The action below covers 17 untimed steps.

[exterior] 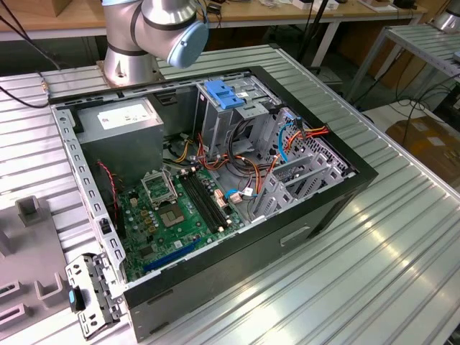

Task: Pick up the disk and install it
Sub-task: 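Pick up the disk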

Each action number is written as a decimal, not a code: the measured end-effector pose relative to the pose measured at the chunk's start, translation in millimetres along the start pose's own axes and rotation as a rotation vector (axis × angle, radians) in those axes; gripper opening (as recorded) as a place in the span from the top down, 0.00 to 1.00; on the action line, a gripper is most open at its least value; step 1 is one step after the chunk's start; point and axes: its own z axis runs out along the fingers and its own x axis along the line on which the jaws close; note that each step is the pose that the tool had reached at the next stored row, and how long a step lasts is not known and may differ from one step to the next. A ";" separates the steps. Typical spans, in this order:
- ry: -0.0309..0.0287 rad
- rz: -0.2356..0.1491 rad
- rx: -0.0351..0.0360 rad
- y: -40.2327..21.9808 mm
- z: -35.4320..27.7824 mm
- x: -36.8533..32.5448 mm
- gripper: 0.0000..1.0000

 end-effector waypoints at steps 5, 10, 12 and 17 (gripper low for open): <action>-0.0011 -0.057 0.0006 0.5 6.4 0.0 0.44; -0.0057 -0.086 0.0024 3.6 16.0 0.3 0.44; -0.0092 -0.086 0.0020 4.2 18.9 0.3 0.44; -0.0111 -0.088 0.0019 7.5 27.7 0.7 0.44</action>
